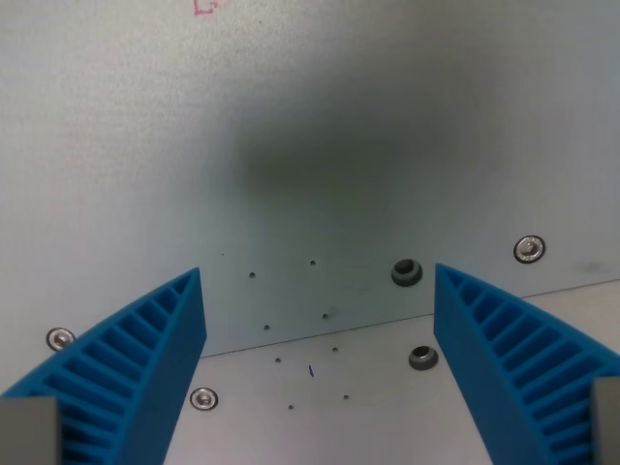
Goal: Move in base negative y
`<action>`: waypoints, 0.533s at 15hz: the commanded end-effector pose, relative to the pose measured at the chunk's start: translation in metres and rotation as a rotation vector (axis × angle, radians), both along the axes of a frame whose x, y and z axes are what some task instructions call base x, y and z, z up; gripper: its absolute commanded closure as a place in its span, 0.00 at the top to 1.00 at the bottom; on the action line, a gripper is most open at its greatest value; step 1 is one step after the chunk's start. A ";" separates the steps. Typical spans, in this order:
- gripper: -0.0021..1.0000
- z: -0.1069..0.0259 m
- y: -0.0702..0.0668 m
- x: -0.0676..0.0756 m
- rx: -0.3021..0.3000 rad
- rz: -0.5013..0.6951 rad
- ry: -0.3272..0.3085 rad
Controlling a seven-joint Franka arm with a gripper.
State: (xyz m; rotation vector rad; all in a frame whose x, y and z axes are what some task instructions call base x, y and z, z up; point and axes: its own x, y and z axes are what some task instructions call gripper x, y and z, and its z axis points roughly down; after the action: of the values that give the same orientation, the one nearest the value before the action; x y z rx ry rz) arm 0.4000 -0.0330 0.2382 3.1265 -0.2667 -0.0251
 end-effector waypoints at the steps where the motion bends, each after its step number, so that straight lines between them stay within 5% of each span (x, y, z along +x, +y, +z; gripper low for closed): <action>1: 1.00 0.002 -0.005 0.001 0.000 0.000 -0.006; 8: 1.00 0.002 -0.042 0.007 0.000 0.000 -0.006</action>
State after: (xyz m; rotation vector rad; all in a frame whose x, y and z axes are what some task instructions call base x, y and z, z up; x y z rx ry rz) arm 0.4008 -0.0687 0.2410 3.1199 -0.2814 -0.0151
